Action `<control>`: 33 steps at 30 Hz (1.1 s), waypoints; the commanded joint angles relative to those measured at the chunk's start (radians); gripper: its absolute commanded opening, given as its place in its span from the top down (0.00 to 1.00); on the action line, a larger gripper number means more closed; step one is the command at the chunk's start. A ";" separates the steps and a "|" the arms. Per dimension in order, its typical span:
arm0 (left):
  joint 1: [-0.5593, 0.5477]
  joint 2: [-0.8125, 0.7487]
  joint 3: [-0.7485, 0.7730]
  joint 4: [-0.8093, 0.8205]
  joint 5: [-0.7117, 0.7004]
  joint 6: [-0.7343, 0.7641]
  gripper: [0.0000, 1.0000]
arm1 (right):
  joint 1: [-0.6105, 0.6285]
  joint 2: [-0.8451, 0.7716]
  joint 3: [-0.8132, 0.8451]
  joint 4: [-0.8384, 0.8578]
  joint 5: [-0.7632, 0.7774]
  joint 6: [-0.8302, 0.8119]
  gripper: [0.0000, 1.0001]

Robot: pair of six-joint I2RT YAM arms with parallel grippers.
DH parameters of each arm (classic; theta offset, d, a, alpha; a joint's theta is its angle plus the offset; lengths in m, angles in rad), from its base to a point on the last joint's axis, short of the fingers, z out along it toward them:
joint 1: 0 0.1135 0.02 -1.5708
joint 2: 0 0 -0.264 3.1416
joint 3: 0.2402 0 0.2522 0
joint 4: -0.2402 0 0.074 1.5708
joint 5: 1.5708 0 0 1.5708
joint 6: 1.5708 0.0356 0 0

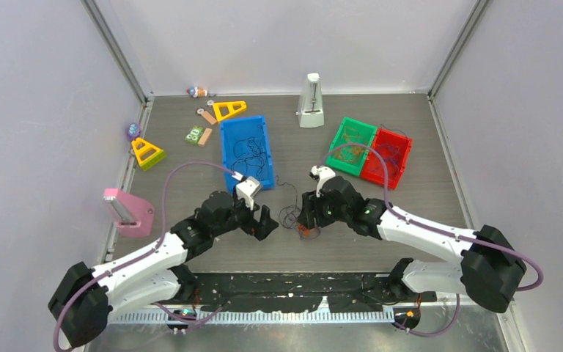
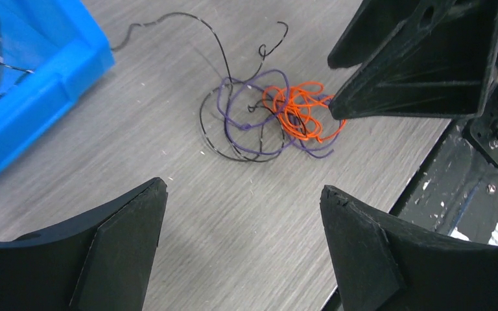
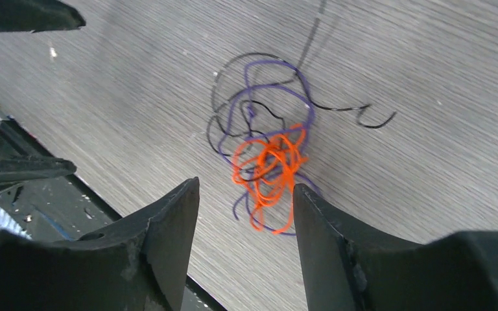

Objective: Untangle the cables
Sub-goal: Untie the cable.

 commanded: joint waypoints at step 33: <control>-0.185 0.626 0.395 -0.033 -0.001 -0.046 0.42 | -0.075 -0.303 -0.232 0.073 -0.081 0.028 0.31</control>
